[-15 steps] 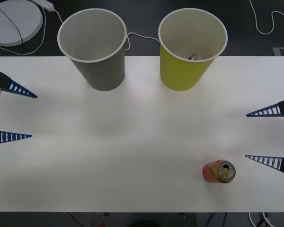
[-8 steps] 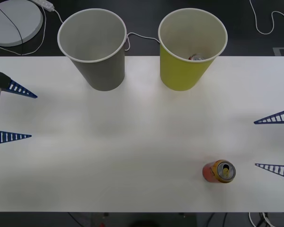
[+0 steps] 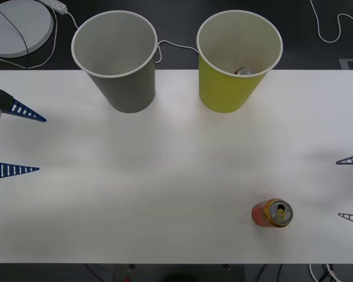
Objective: Put the can into the green bin and the plastic bottle into the gray bin
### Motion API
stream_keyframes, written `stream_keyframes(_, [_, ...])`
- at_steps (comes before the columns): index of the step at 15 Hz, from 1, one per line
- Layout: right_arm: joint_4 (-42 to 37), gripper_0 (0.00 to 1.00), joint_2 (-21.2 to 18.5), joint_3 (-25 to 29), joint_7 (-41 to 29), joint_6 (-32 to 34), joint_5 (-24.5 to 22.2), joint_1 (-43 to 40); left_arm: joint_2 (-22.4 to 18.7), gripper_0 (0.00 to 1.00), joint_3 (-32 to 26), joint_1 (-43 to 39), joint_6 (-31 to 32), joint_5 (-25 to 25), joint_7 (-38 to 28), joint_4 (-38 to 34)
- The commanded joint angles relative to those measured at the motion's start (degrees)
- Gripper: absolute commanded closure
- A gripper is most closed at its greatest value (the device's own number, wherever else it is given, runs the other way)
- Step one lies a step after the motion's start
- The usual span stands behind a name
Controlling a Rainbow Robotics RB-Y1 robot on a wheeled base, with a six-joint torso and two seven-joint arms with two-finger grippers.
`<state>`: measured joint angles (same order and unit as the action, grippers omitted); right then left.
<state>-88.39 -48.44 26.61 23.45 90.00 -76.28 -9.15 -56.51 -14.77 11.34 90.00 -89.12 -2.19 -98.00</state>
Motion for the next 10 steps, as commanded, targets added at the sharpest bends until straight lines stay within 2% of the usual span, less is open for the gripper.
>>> stream_keyframes(1, [4.98, 0.00, -1.04, -1.65, 6.16, 0.00, 0.87, 0.01, 0.00, 0.00, 0.00, 0.00, 0.00, 0.00, 0.00, 0.00])
stream_keyframes(6, [12.01, 0.00, -1.39, -3.76, 16.27, 0.00, 1.49, 0.63, 0.00, 0.00, 0.00, 0.00, 0.00, 0.00, 0.00, 0.00])
stream_keyframes(10, [22.29, 0.00, -1.39, -9.12, 21.37, 0.00, 4.83, 3.97, 0.00, 0.00, 0.00, 0.00, 0.00, 0.00, 0.00, 0.00])
